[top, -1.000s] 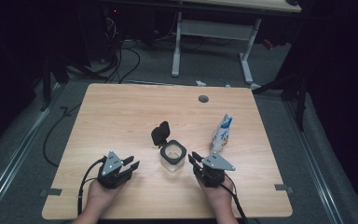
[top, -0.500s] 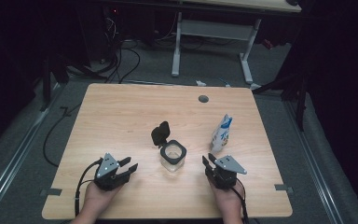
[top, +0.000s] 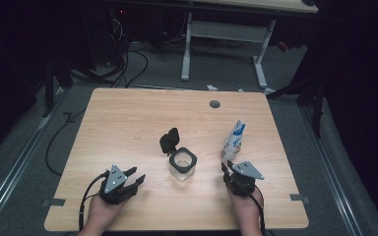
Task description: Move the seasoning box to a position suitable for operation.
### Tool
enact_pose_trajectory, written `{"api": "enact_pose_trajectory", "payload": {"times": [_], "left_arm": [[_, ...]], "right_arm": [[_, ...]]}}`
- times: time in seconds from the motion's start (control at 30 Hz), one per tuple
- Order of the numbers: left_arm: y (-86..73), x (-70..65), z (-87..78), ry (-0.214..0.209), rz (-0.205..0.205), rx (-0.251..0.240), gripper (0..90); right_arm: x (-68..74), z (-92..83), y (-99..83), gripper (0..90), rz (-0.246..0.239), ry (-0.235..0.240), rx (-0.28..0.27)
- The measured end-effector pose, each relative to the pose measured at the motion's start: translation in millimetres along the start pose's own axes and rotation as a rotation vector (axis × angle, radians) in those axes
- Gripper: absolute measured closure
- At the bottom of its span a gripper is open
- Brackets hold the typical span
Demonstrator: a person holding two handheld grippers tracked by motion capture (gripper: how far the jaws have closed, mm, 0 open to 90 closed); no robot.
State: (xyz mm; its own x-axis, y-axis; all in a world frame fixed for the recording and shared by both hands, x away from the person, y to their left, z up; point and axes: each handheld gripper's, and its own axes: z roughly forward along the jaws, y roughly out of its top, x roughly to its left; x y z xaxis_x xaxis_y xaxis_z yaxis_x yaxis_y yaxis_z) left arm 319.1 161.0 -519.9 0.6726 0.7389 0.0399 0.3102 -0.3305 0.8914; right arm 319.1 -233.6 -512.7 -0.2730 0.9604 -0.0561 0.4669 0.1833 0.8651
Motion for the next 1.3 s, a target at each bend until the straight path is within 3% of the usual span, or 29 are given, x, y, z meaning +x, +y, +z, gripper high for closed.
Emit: {"api": "enact_pose_trajectory", "payload": {"times": [0.1,0.27,0.4,0.53,0.7,1.07,1.2,1.3], "left_arm": [[-2.2,2.2,-4.4,0.006,-0.007,-0.007,55.5],[-5.9,5.8,-10.7,0.016,-0.014,-0.01,55.4],[-7.9,7.9,-14.2,0.025,-0.024,-0.014,55.4],[-9.6,8.1,-17.6,0.032,-0.023,-0.018,55.3],[-12.3,8.6,-23.2,0.048,-0.021,-0.021,55.3],[-18.6,10.7,-33.7,0.073,-0.031,-0.024,55.2],[-19.6,11.6,-36.3,0.077,-0.035,-0.026,55.2],[-19.8,11.8,-37.1,0.078,-0.034,-0.027,55.2]], "right_arm": [[-1.7,8.0,-0.3,70.6,-0.005,-0.034,0.027],[-12.1,10.5,1.5,54.3,0.052,-0.1,0.023],[-16.6,11.8,6.0,43.7,0.088,-0.104,0.0],[-13.5,15.9,10.8,39.0,0.082,-0.103,-0.024],[-10.4,20.1,19.0,40.2,0.051,-0.127,-0.031],[-11.1,27.9,31.8,44.9,0.04,-0.17,-0.053],[-11.3,29.2,32.7,53.0,0.037,-0.176,-0.05],[-10.6,27.4,32.8,65.2,0.032,-0.187,-0.049]]}}
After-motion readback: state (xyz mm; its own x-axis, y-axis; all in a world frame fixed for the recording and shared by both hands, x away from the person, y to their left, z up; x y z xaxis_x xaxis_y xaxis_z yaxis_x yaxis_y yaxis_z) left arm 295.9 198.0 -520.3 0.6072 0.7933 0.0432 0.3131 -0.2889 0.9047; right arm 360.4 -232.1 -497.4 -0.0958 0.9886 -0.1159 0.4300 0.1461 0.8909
